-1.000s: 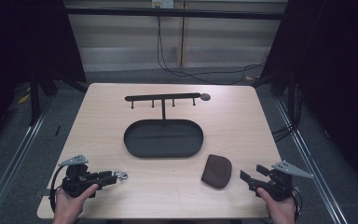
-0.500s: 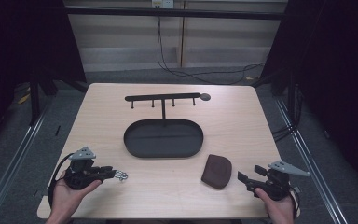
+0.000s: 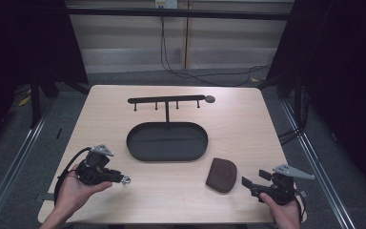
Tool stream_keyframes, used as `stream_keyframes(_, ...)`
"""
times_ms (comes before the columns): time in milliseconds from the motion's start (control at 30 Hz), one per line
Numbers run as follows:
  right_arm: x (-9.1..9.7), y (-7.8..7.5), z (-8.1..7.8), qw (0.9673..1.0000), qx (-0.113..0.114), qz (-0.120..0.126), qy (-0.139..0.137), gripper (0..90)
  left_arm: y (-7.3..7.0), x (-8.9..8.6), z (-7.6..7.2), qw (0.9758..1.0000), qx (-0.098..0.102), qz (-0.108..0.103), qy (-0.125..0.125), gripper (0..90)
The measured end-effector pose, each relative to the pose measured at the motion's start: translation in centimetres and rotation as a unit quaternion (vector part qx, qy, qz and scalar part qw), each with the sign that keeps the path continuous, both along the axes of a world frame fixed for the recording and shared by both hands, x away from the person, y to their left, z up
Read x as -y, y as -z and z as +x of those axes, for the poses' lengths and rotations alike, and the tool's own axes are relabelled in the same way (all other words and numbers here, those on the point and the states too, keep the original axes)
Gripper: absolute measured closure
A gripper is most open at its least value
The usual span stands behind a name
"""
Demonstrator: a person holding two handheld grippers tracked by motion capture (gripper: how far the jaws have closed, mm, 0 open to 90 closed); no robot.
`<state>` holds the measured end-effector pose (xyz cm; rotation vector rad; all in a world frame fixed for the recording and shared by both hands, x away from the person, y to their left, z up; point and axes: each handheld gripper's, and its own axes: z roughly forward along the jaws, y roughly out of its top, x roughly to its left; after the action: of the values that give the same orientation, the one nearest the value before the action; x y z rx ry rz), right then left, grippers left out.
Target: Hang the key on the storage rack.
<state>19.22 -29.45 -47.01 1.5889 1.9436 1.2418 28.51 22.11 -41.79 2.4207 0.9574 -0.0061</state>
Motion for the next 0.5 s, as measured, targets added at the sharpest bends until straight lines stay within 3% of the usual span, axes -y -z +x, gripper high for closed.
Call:
stream_keyframes(67,0.0,0.0,0.0,1.0,0.0,0.0,0.0,17.0,0.1,0.3,0.2,0.9999,-0.012,0.003,0.003,78.3)
stream_keyframes(200,0.0,0.0,0.0,1.0,-0.002,-0.001,-0.004,16.9,0.2,0.5,0.6,0.9998,-0.016,0.012,0.008,78.7)
stream_keyframes(367,0.0,0.1,0.1,1.0,-0.003,-0.001,-0.003,16.8,0.4,0.7,1.1,0.999,-0.038,0.021,0.014,81.6)
stream_keyframes(467,-0.1,0.1,0.1,1.0,-0.006,-0.003,-0.003,16.8,0.5,1.0,1.9,0.9978,-0.062,0.022,0.006,82.5)
stream_keyframes(500,-0.1,0.1,0.1,1.0,-0.006,-0.003,-0.003,16.8,0.5,1.0,1.9,0.9978,-0.062,0.022,0.006,82.5)
